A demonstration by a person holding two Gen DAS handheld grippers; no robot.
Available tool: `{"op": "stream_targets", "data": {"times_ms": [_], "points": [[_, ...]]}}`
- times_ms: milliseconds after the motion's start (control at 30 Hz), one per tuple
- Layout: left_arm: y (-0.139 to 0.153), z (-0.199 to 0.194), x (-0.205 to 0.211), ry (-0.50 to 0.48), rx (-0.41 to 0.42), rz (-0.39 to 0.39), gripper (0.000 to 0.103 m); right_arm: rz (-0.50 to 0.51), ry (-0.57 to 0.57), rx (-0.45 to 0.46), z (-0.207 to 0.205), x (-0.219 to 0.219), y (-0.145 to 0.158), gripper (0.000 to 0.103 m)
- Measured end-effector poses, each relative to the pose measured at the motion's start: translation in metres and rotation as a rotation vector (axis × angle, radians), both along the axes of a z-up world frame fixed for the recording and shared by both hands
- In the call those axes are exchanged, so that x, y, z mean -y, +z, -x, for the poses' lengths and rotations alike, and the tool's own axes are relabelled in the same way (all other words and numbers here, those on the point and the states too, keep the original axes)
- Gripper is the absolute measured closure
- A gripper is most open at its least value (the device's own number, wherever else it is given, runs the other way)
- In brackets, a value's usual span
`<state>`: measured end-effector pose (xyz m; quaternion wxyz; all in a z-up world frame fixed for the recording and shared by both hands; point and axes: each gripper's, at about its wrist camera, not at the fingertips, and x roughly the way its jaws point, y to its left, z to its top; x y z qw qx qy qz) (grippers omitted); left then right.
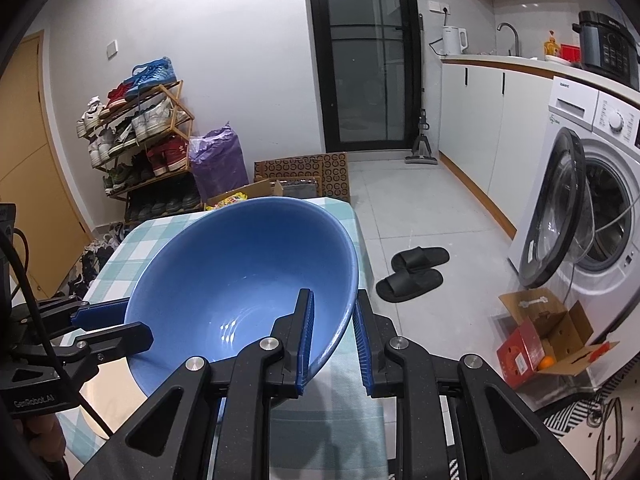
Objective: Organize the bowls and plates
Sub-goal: 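Lower the held blue bowl onto the stacked blue bowls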
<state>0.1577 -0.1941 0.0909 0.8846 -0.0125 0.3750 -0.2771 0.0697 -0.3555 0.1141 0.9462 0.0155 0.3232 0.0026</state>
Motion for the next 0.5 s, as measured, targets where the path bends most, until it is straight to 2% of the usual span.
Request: {"op": "stream_targets", "data": {"times_ms": [500], "points": [[0.001,-0.007,-0.049,0.087,0.002,0.014,0.065,-0.006,0.077,0.001,-0.030,-0.053,0.007,0.083]]}}
